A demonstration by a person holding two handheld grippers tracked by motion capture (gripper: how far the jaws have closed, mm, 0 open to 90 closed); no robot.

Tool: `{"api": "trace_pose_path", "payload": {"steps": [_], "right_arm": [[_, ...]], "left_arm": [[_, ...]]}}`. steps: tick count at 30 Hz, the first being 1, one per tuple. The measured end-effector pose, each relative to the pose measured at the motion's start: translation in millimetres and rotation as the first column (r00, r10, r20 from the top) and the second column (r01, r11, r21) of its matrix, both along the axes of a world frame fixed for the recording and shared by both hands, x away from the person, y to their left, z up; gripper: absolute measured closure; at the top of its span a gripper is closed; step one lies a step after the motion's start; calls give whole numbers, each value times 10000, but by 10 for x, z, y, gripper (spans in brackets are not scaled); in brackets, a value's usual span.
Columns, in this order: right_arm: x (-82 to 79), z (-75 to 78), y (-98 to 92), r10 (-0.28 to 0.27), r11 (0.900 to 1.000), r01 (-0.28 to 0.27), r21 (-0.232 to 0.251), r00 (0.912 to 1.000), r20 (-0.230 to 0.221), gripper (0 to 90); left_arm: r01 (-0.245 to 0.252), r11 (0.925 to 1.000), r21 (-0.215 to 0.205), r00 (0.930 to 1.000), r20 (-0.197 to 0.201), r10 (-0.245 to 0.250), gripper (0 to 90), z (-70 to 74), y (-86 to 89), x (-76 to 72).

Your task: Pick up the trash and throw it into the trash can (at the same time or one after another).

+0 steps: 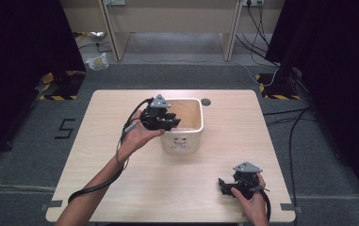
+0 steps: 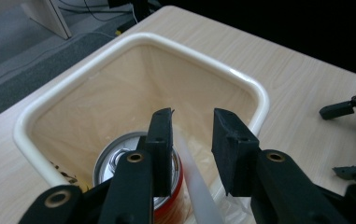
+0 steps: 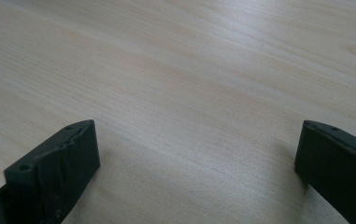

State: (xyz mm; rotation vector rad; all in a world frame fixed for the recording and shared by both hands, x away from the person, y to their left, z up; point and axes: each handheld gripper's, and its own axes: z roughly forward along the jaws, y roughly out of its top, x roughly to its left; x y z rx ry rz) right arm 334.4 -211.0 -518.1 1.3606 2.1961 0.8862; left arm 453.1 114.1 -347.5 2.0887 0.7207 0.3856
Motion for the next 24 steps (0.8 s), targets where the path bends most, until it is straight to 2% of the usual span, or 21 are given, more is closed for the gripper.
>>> {"api": "trace_pose_path", "payload": {"steps": [4,10,17,24], "right_arm": [[0,0,0,-3,10000,3,-14,10000,2,3],[0,0,-1,3,10000,-3,-17,10000,6,3],[0,0,-1,2,10000,-2,-14,10000,3,2],[0,0,-1,3,10000,-3,-17,10000,4,3]], "left_arm": [[-4,10000,-35,10000,49,4,655,49,41,-21],[-139,9997,-195,9999,-52,138,606,34,101,-17],[-324,9980,-546,9991,-274,309,433,11,143,-14],[-604,9954,-741,9978,-330,581,361,30,186,-8]]}}
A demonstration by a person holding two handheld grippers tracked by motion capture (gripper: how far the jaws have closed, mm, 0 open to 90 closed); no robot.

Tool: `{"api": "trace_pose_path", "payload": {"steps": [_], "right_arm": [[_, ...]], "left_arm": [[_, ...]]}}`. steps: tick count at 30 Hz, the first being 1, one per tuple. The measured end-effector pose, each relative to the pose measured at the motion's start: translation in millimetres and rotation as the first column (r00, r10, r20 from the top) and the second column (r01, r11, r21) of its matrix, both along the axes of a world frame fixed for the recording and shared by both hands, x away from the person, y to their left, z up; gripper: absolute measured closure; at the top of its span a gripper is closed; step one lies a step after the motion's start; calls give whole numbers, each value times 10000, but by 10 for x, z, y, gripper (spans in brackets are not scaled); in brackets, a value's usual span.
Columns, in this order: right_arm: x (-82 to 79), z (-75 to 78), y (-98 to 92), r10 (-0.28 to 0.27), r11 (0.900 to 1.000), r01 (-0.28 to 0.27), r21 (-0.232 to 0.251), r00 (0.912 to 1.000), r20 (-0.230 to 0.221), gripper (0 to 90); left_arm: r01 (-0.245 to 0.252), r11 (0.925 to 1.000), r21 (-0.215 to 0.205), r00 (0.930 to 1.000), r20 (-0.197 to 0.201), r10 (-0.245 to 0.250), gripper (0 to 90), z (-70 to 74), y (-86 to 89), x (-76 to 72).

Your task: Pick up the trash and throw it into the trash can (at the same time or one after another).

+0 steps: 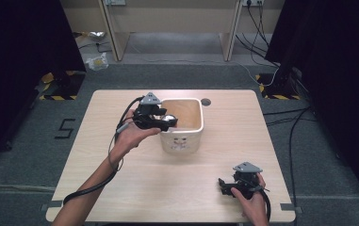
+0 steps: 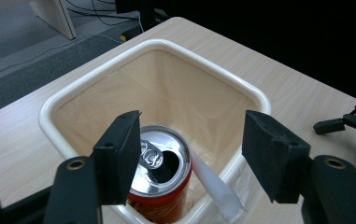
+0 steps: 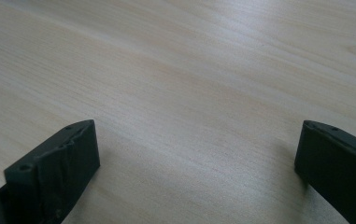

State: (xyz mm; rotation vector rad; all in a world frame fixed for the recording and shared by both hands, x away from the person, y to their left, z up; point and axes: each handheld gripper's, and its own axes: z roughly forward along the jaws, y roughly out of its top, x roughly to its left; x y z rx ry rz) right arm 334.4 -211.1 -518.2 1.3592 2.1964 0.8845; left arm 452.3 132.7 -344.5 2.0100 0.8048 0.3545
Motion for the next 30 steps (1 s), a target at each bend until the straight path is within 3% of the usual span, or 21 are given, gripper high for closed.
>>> {"api": "trace_pose_path", "payload": {"steps": [12,18,30], "right_arm": [[0,0,0,2,10000,-2,1,10000,0,3],[0,0,0,0,10000,0,1,10000,1,3],[0,0,0,-2,10000,2,2,10000,0,3]], "left_arm": [[-609,9977,-309,9981,-60,607,173,53,200,55],[-871,9948,-520,9962,-61,869,167,58,342,73],[-1214,9910,-558,9926,-79,1212,167,-12,534,100]]}}
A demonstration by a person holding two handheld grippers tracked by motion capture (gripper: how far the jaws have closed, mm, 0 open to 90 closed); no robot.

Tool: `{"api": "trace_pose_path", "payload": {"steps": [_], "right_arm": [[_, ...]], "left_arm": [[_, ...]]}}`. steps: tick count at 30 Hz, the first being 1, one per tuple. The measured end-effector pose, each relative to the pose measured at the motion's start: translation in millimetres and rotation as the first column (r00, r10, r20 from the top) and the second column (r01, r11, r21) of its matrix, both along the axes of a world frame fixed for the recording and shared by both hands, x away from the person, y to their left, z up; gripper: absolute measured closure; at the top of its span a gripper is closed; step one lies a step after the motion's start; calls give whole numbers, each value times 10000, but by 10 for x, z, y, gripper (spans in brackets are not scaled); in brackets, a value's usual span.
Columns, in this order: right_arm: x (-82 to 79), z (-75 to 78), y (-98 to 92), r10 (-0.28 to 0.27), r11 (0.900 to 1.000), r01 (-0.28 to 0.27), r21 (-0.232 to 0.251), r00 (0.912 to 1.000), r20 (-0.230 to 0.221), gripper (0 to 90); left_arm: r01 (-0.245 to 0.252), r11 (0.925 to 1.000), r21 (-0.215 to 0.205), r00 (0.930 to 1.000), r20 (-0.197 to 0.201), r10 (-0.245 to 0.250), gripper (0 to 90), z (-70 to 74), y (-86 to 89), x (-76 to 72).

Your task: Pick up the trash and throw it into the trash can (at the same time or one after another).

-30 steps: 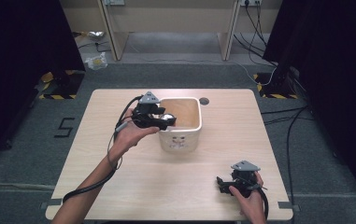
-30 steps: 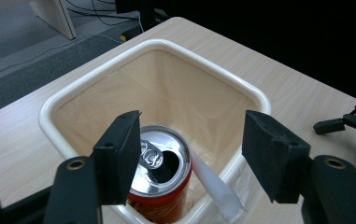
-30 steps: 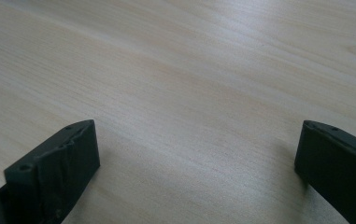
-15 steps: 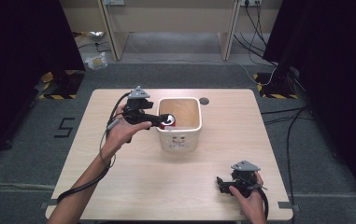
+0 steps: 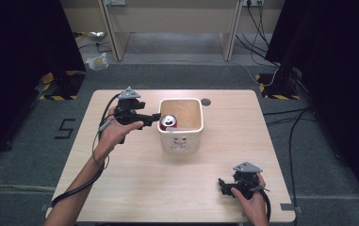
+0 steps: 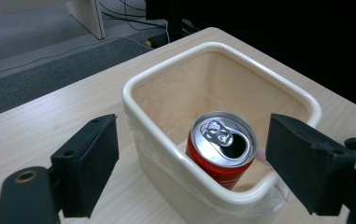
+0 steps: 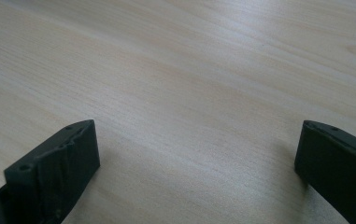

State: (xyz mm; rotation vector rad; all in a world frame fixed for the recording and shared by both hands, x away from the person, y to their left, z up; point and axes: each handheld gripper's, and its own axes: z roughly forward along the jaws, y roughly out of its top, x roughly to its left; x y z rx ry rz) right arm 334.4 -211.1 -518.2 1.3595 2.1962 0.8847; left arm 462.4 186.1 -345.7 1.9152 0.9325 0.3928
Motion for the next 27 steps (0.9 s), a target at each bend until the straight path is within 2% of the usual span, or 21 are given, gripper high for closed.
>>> {"api": "trace_pose_path", "payload": {"steps": [17,27], "right_arm": [[0,0,0,3,10000,-3,-1,10000,1,3],[0,0,0,-1,10000,1,1,10000,0,3]], "left_arm": [[-235,9989,-408,9997,-40,234,167,-168,245,-4],[-403,9980,-484,9991,-156,396,167,-287,374,-26]]}}
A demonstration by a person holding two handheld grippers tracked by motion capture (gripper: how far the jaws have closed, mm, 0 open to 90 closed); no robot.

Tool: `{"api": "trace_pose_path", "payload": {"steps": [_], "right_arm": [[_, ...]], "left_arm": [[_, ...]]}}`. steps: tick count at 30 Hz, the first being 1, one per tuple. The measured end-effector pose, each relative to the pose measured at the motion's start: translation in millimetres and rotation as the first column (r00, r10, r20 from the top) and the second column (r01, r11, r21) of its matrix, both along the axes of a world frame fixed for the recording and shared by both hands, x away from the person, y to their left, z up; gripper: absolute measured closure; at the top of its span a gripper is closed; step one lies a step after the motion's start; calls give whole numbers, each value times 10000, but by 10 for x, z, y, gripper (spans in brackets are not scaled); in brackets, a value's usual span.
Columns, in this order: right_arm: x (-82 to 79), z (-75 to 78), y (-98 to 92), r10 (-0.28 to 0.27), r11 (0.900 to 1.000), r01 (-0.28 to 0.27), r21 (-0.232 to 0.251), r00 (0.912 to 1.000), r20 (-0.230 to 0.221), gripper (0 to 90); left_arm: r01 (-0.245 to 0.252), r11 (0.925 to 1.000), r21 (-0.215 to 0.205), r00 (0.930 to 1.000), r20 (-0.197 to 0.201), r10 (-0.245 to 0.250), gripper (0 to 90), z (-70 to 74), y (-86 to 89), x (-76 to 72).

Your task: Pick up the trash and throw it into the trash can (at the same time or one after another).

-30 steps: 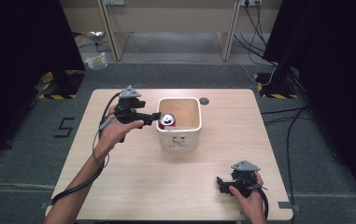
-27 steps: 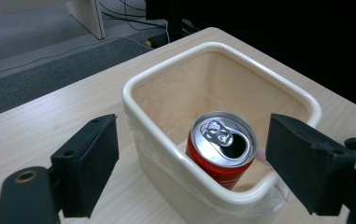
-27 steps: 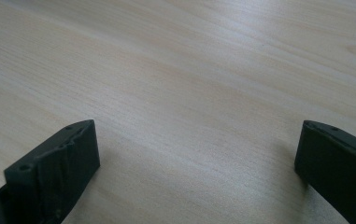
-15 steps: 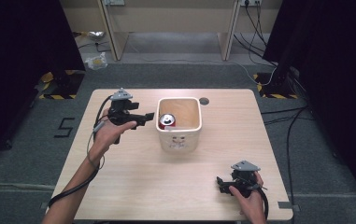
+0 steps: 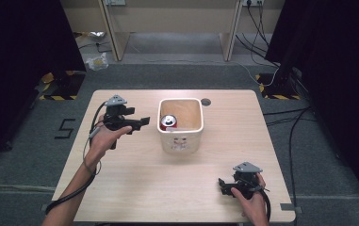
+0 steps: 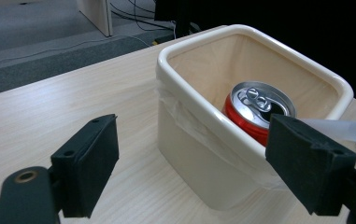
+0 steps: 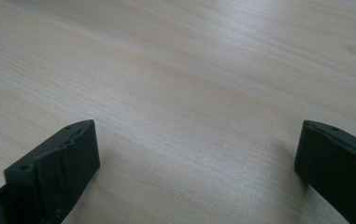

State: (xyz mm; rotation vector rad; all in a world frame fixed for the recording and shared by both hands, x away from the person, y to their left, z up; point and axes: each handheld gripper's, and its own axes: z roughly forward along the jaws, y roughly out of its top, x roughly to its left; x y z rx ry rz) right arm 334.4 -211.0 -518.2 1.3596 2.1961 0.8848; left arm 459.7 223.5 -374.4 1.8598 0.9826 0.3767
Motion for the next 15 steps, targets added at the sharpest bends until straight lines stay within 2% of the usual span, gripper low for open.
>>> {"api": "trace_pose_path", "payload": {"steps": [4,15], "right_arm": [[0,0,0,2,10000,-2,-1,10000,0,3],[0,1,1,-11,10000,11,6,10000,-17,3]], "left_arm": [[-223,9997,108,9998,19,222,167,-46,49,-3],[-381,9993,-20,9992,-146,381,167,-177,164,-3]]}}
